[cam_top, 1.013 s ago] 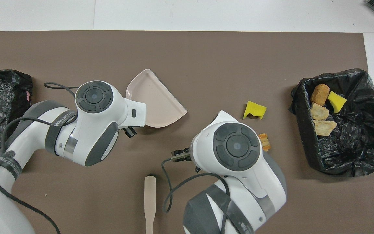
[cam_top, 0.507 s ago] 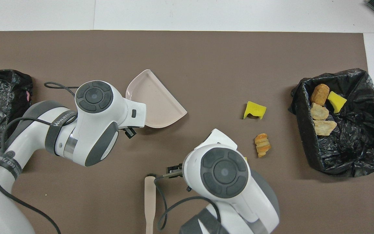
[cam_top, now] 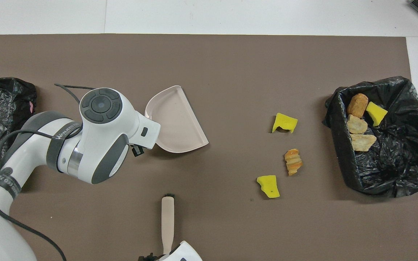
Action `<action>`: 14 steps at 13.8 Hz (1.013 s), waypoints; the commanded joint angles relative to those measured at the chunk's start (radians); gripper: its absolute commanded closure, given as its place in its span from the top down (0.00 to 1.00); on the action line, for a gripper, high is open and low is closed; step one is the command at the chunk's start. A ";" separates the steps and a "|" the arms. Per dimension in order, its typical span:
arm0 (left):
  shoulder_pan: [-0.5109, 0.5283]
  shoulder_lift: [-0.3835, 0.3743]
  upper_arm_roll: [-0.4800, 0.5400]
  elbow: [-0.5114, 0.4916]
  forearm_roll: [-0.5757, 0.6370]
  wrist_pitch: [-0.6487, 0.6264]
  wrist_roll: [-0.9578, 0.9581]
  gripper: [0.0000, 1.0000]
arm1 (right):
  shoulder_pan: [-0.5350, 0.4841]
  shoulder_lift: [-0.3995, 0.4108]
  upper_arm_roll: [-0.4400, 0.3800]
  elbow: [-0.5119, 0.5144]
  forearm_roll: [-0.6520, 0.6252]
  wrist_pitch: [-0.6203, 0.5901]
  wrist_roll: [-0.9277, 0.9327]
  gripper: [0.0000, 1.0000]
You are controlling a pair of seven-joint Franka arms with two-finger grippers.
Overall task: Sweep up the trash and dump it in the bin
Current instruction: 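Grasp the dustpan handle with the left gripper while the right gripper grasps the brush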
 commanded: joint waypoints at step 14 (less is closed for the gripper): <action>0.043 -0.014 -0.005 -0.009 0.017 -0.002 0.137 0.00 | 0.009 0.061 -0.009 0.074 -0.101 -0.103 0.081 0.00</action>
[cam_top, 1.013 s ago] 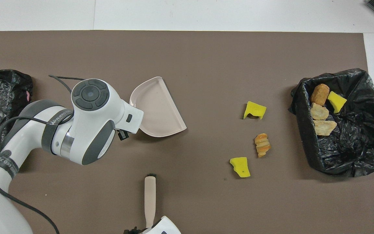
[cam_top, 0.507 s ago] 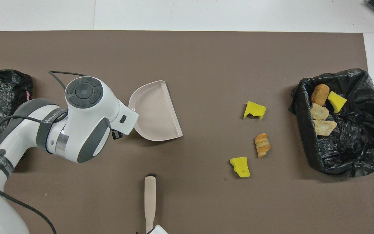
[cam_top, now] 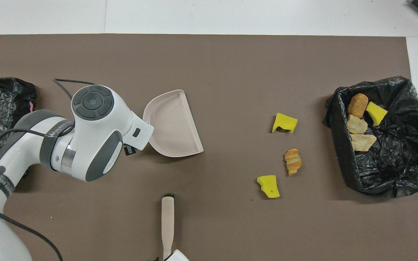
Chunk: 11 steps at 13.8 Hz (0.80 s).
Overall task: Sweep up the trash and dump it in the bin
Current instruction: 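Grasp the dustpan handle with the left gripper while the right gripper grasps the brush, then lift the brush with the right gripper over the sponge pieces near the bin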
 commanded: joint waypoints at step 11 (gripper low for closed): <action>-0.009 -0.026 -0.005 -0.030 0.017 -0.005 -0.020 0.00 | -0.454 -0.099 -0.005 0.259 -0.070 -0.497 -0.396 0.00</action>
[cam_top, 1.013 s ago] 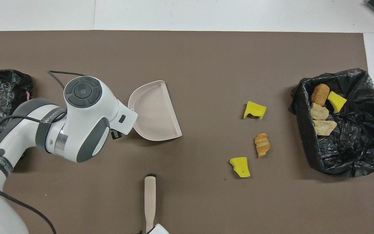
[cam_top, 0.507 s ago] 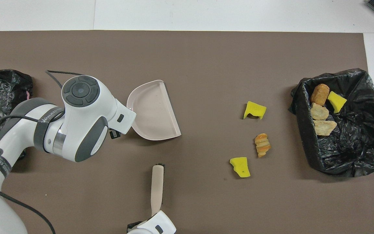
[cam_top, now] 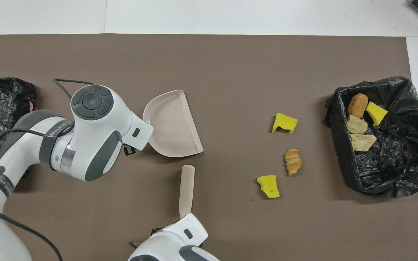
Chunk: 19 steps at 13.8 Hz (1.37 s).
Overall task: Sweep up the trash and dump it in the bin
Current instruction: 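Lift the brush with the right gripper over the sponge pieces near the bin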
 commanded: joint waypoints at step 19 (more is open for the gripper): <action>0.001 -0.024 0.003 -0.031 0.017 0.027 0.023 0.00 | -0.587 0.063 0.015 -0.228 -0.195 0.340 -0.736 0.00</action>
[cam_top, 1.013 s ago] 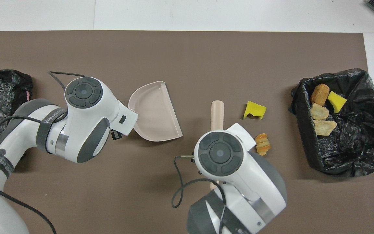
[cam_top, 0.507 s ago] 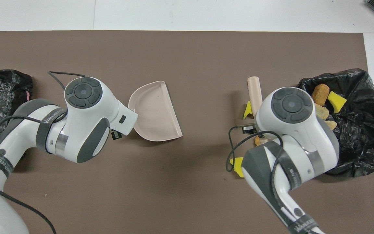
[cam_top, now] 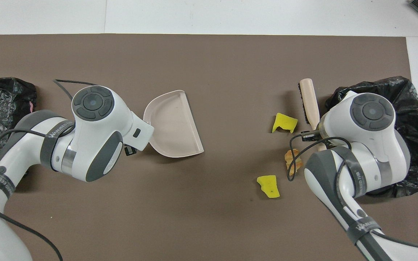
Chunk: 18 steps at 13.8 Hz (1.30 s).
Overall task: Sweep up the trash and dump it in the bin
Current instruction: 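Lift the brush with the right gripper over the sponge pieces near the bin, then sweep a yellow sponge piece into the dustpan with the right gripper's brush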
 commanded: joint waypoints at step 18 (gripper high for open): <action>-0.097 -0.101 -0.001 -0.154 0.017 0.047 0.067 0.00 | 0.406 0.114 0.011 0.301 0.316 -0.194 0.340 0.00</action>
